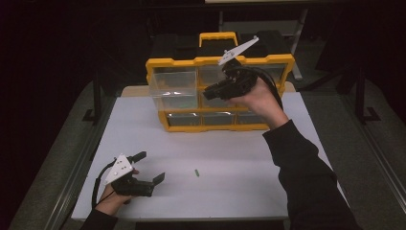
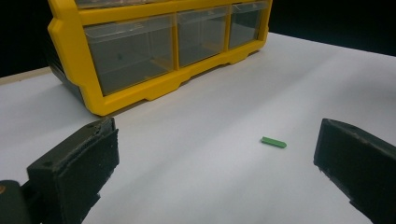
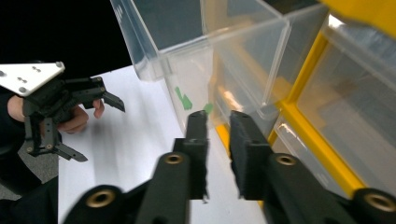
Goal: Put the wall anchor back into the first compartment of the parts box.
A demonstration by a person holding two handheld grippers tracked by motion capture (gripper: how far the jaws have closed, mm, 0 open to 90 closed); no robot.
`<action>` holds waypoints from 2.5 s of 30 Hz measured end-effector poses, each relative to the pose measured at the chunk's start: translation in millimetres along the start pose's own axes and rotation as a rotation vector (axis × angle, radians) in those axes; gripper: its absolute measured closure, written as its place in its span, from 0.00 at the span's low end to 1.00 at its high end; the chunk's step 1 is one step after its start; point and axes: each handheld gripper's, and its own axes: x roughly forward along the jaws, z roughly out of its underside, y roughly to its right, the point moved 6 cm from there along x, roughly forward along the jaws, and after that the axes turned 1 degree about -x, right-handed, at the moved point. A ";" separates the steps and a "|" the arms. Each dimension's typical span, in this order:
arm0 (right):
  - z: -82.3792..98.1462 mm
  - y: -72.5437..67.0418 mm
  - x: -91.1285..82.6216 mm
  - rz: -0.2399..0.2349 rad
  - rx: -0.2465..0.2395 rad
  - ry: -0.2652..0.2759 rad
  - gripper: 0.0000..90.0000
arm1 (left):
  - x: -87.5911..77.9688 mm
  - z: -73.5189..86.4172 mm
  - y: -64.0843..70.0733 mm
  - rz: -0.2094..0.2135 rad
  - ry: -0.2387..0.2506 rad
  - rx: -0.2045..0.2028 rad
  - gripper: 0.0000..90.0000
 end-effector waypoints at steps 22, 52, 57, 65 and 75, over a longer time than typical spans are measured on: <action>36.3 -10.7 33.9 -0.015 0.032 -0.024 0.31 | -0.3 1.0 -1.7 0.000 -0.008 0.008 0.00; 86.5 -35.2 72.8 0.030 0.024 -0.051 0.15 | 0.3 2.4 -3.4 0.003 -0.003 -0.018 0.00; 96.6 -39.8 79.4 0.020 0.053 -0.045 0.15 | 0.3 2.6 -3.4 0.005 -0.004 -0.020 0.00; 114.8 -48.0 93.1 0.001 0.077 -0.072 0.15 | 0.2 3.0 -3.9 0.004 -0.004 -0.016 0.00; 135.2 -58.4 110.0 -0.011 0.081 -0.107 0.15 | -0.3 3.4 -3.2 0.005 -0.008 -0.006 0.00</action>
